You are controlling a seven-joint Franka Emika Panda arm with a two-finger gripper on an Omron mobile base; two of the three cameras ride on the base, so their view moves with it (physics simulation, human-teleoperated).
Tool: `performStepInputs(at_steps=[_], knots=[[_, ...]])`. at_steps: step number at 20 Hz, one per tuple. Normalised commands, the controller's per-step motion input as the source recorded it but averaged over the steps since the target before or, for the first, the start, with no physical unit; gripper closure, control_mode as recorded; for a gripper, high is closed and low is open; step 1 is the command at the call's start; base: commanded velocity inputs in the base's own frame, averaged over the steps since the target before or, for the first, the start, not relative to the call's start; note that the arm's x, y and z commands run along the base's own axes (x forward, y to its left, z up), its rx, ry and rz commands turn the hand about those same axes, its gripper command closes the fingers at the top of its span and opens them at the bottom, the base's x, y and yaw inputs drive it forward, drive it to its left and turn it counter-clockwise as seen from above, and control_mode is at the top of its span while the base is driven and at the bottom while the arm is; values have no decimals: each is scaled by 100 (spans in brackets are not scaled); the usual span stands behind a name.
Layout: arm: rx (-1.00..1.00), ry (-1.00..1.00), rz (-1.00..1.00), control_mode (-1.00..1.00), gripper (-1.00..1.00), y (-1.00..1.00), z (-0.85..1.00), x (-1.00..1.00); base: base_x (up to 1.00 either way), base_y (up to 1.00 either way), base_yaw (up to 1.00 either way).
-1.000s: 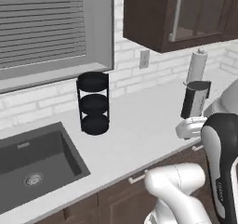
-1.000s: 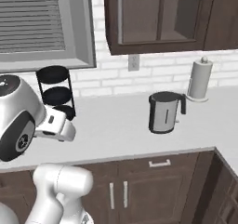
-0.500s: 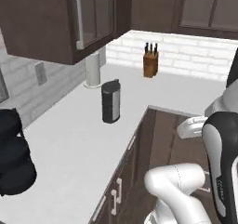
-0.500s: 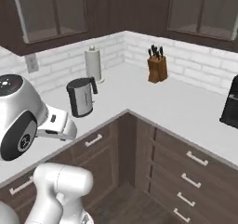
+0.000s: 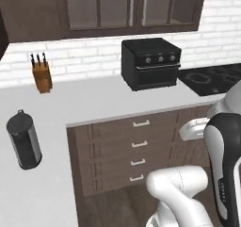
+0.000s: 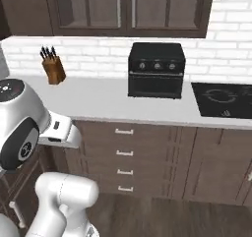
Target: Navigate to the fridge.
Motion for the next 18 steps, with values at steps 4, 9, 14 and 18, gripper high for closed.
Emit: performStepInputs(at_steps=[4, 9, 14, 18], knots=[[0, 0, 0, 100, -100, 0, 0, 0, -5, 0, -100], [0, 0, 0, 100, -100, 0, 0, 0, -3, 0, -100], [0, 0, 0, 100, -100, 0, 0, 0, 0, 0, -99], [0, 0, 0, 100, -100, 0, 0, 0, 4, 0, -90]])
